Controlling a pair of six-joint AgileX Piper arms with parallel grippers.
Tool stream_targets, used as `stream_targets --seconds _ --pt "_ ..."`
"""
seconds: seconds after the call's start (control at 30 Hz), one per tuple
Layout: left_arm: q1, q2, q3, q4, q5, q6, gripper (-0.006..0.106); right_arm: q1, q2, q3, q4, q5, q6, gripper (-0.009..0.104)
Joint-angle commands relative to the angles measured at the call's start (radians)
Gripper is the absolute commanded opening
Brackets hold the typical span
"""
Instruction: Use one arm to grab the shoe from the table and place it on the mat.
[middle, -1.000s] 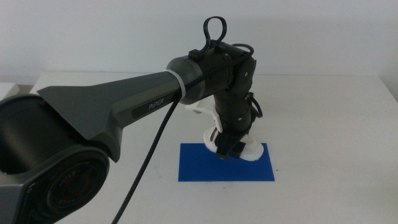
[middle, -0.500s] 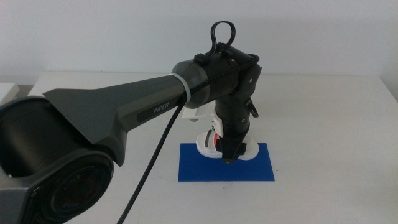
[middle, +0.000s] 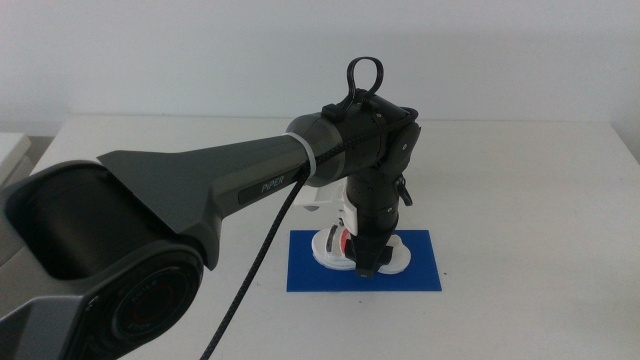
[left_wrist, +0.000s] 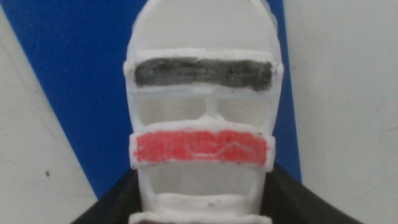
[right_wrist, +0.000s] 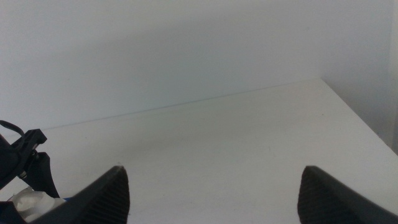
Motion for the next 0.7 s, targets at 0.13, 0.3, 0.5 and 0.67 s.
stream_targets --seconds 0.13,0.3,0.5,0.67 --pt "-0.001 -0.005 -0.003 -0.012 0.006 -0.016 0.081 0.0 -0.005 0.002 -0.004 -0.013 -0.006 0.079" --pt "-0.001 -0.014 -0.007 -0.012 0.006 -0.004 0.094 0.0 -0.005 0.002 -0.004 -0.013 -0.006 0.079" --pt "-0.001 -0.304 -0.007 0.059 0.117 0.019 0.094 0.0 -0.005 0.002 -0.004 -0.013 -0.006 0.079" --pt "-0.001 -0.565 0.0 0.266 0.117 0.229 0.094 0.0 -0.005 0.002 -0.004 -0.013 -0.006 0.079"
